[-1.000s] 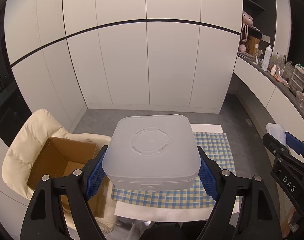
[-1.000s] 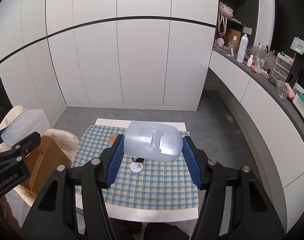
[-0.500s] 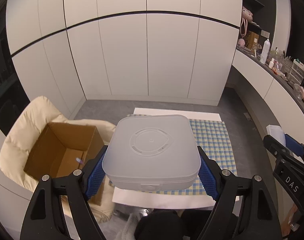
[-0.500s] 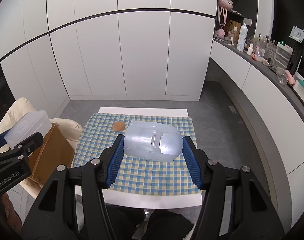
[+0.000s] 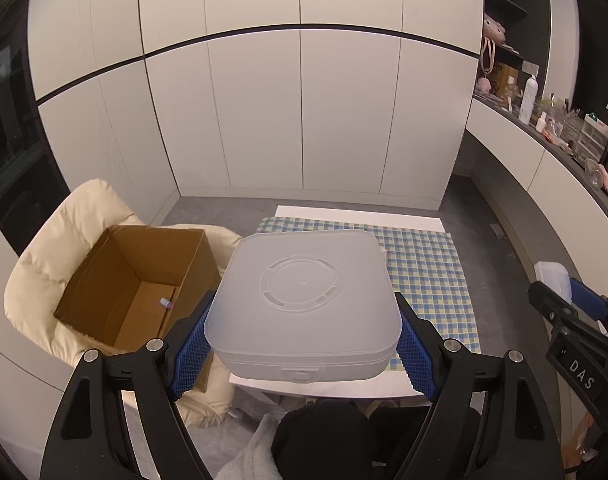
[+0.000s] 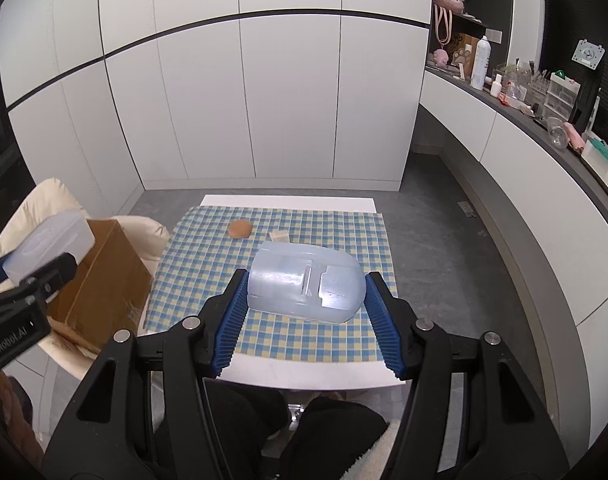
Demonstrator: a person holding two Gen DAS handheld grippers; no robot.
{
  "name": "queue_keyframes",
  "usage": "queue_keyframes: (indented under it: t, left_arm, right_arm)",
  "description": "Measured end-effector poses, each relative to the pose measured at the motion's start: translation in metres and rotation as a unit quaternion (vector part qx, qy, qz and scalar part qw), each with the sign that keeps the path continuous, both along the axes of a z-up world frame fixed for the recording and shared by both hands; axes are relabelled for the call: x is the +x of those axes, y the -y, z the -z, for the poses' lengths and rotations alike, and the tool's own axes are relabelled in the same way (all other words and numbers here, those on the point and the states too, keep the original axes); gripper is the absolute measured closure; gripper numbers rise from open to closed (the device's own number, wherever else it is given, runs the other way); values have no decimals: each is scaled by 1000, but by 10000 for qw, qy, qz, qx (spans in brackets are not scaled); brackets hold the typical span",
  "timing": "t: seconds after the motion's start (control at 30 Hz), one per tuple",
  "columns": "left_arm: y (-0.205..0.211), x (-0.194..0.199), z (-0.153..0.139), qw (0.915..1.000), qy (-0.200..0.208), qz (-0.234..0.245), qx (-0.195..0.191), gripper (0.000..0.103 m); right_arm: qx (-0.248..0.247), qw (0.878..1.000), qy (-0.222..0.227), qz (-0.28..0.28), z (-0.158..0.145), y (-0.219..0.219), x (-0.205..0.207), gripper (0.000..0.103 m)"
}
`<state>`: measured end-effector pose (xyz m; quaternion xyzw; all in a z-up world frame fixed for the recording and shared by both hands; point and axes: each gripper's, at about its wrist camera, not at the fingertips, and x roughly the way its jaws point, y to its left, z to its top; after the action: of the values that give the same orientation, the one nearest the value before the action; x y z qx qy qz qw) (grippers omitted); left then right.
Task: Organize objects
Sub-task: 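Carry the clear lid with the left gripper while the right gripper carries the case back from the table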
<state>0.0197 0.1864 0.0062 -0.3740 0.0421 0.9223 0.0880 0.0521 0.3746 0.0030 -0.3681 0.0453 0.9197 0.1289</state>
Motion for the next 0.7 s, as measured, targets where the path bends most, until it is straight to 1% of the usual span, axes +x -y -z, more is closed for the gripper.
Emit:
queue_keyframes:
  t: [0.2, 0.37, 0.47, 0.53, 0.7]
  left_arm:
    - [7, 20, 8, 10000, 6, 41, -20, 21]
    - [7, 40, 17, 9999, -65, 71, -142, 21]
    - [7, 49, 25, 9997, -30, 148, -177, 21]
    - [8, 55, 31, 9997, -43, 106, -210, 21]
    - [15, 69, 46, 9998, 91, 136, -143, 21]
  right_arm:
    - [-97, 9998, 101, -158, 18, 10, 19, 43]
    - [-155, 9994, 178, -240, 33, 16, 35, 43]
    - [-210, 9991, 228, -290, 42, 19, 45, 43]
    - [-148, 9990, 269, -319, 47, 21, 50, 43]
    - [-118, 9988, 309, -354, 53, 24, 70, 43]
